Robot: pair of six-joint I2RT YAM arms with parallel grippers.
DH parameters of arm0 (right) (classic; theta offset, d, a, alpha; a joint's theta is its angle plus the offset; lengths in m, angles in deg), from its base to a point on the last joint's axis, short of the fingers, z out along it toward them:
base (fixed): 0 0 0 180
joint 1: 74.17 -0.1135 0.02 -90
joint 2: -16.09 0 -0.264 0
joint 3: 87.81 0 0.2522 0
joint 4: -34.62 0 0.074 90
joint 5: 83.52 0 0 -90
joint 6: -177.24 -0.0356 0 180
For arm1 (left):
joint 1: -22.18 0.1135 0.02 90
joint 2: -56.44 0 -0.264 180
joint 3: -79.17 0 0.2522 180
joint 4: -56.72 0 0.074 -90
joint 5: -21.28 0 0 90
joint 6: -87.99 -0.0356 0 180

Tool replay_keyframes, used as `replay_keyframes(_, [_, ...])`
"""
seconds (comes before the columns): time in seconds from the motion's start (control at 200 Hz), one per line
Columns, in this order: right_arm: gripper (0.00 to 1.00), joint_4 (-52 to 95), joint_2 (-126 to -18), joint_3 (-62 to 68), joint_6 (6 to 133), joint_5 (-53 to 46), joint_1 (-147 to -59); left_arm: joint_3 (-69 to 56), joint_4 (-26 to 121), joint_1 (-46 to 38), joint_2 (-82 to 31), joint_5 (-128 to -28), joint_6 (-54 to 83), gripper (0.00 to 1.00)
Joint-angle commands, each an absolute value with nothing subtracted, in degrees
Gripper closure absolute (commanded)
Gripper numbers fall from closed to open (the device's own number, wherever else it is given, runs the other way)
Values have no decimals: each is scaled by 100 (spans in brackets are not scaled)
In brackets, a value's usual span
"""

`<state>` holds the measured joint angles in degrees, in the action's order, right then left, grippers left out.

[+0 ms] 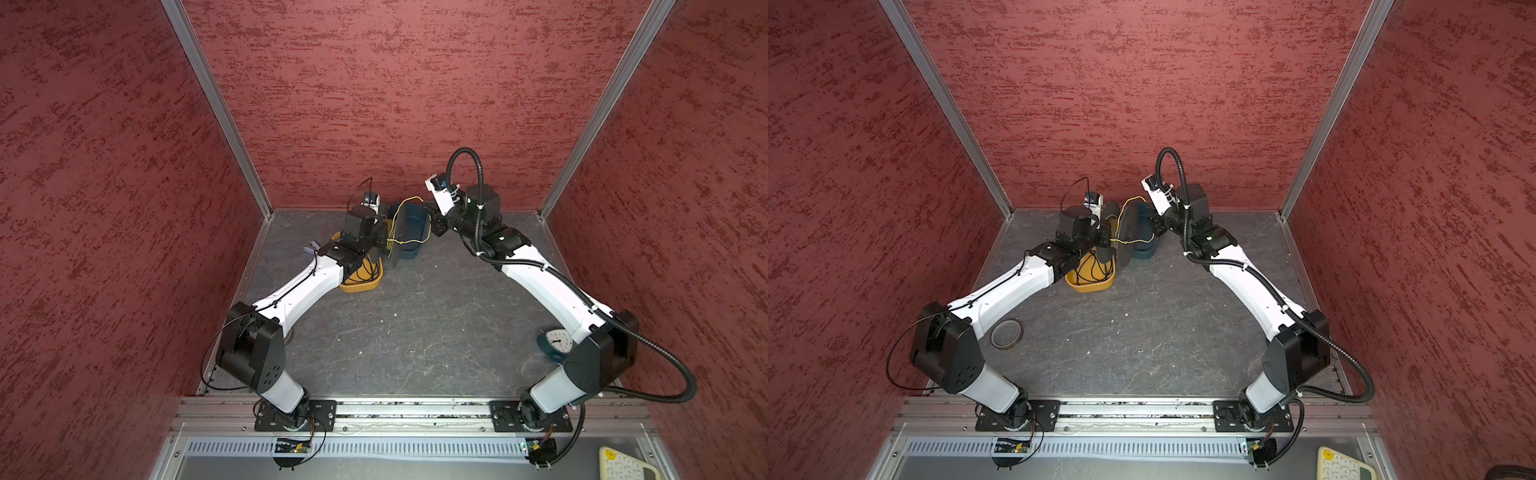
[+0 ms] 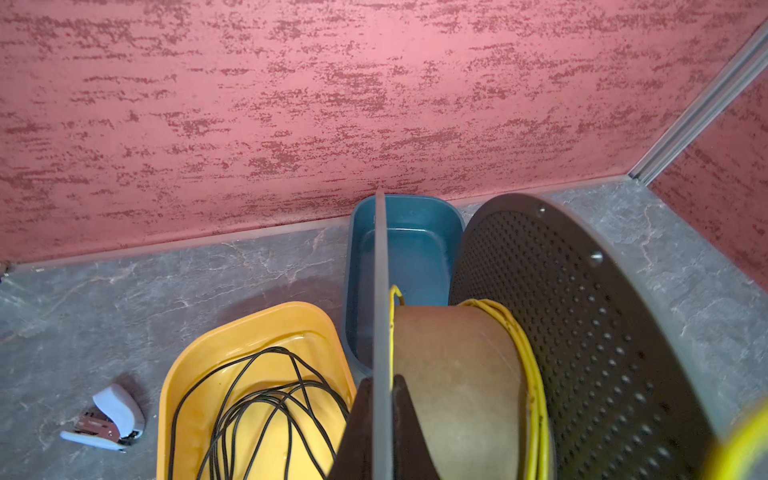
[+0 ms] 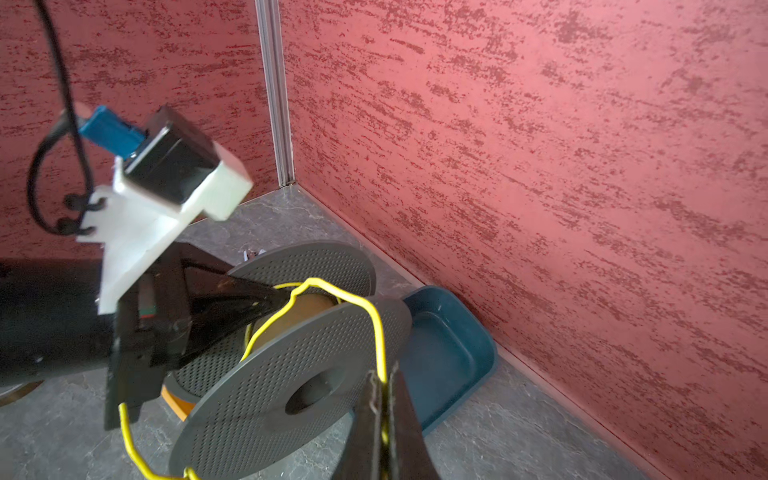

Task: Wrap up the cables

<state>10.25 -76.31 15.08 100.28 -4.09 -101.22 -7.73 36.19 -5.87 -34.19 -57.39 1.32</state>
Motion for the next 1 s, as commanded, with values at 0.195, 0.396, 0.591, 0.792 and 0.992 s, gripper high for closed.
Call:
replay_keyframes(0.195, [100, 249, -8239, 2692, 10194, -481, -9508, -262, 3971, -619, -2999, -6195, -821, 100])
replay_keyframes(0.396, [100, -206, -8586, 3151, 10507, -111, -9323, 4, 3979, -559, -2788, -6293, -1099, 100])
replay_keyframes(0.591, [100, -198, -8792, 3160, 10804, 550, -9324, 143, 4036, -458, -2593, -6636, -1129, 100])
replay_keyframes(0.792, [100, 169, -8898, 2794, 11147, 1332, -9324, 54, 3776, -149, -2399, -7466, -748, 100])
replay_keyframes(0.992, [100, 696, -8801, 2118, 11256, 1140, -9324, 11, 3819, 306, -2140, -8805, 64, 100])
